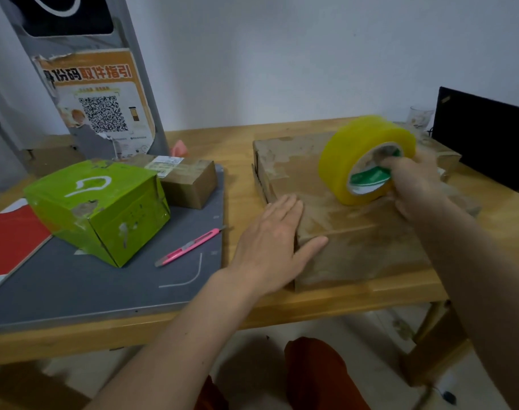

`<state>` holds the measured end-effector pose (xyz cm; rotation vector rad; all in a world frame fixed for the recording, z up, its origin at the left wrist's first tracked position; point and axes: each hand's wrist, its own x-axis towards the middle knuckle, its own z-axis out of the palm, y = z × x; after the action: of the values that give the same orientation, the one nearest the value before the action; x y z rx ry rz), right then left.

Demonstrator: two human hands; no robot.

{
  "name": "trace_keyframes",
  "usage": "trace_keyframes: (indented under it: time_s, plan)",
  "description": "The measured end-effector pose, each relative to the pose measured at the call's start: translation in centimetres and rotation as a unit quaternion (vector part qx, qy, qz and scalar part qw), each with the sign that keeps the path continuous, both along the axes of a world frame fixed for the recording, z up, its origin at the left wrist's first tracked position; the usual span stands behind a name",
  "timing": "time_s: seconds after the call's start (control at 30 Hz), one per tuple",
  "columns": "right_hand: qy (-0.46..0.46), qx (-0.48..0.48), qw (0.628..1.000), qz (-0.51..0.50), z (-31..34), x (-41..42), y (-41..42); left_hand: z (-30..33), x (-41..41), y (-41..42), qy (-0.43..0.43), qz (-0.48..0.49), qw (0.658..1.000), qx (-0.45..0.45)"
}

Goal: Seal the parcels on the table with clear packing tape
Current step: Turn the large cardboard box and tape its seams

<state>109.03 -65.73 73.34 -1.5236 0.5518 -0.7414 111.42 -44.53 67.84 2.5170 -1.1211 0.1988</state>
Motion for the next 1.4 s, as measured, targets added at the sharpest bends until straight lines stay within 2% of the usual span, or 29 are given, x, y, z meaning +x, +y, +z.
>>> trace_keyframes:
  time_s: [0.07, 0.17, 0.3, 0.47, 0.57, 0.63, 0.73, 0.83, 0.93, 1.0, 1.03, 1.1, 1.13, 1.4]
  plan:
    - [-0.019, 0.053, 0.998, -0.032, 0.1, -0.3, -1.8, 0.3, -0.1, -0.1, -0.024, -0.004, 0.999, 0.025]
    - [-0.044, 0.147, 0.988, -0.026, -0.4, -0.3, -3.6, 0.6, -0.3, -0.3, -0.066, -0.012, 0.996, 0.066]
    - [-0.035, 0.135, 0.990, -0.031, -0.8, 0.3, -3.6, 1.0, -0.5, -0.8, -0.078, -0.051, 0.993, 0.072]
    - [-0.045, 0.142, 0.988, -0.032, -0.8, -0.1, -3.4, 0.4, 0.0, -0.5, 0.018, -0.092, 0.995, -0.020]
    - [-0.071, 0.147, 0.986, -0.044, -0.6, -0.8, -3.8, -0.3, -0.2, -0.9, 0.110, -0.051, 0.992, -0.047]
    - [-0.063, 0.133, 0.987, -0.065, -0.2, -1.5, -3.9, -0.7, -0.2, -1.3, 0.116, -0.031, 0.990, -0.071]
    - [-0.063, 0.117, 0.988, -0.083, 0.2, -2.6, -4.6, -1.6, 0.0, -1.4, 0.110, -0.033, 0.981, -0.154]
    - [-0.041, 0.089, 0.991, -0.096, 0.3, -4.0, -5.5, -2.7, -0.8, -1.6, 0.157, -0.033, 0.948, -0.275]
    - [-0.032, 0.054, 0.990, -0.126, 0.4, -5.3, -6.1, -2.6, -2.3, -2.4, 0.241, 0.057, 0.893, -0.377]
    - [-0.031, 0.028, 0.990, -0.136, 0.7, -5.7, -6.2, -2.0, -1.9, -2.8, 0.365, 0.133, 0.830, -0.400]
    - [-0.027, 0.017, 0.990, -0.137, 0.8, -5.8, -6.2, -1.7, -1.2, -3.0, 0.431, 0.154, 0.788, -0.412]
    - [-0.017, 0.018, 0.991, -0.130, 0.9, -5.9, -6.0, -1.3, -0.2, -3.1, 0.532, 0.156, 0.712, -0.431]
    - [-0.012, 0.024, 0.992, -0.124, 0.9, -5.9, -5.8, -0.9, -0.3, -3.1, 0.557, 0.147, 0.693, -0.433]
    - [0.036, -0.025, 0.993, -0.113, 1.1, -6.3, -4.6, 0.3, -1.9, -2.5, 0.562, 0.142, 0.694, -0.427]
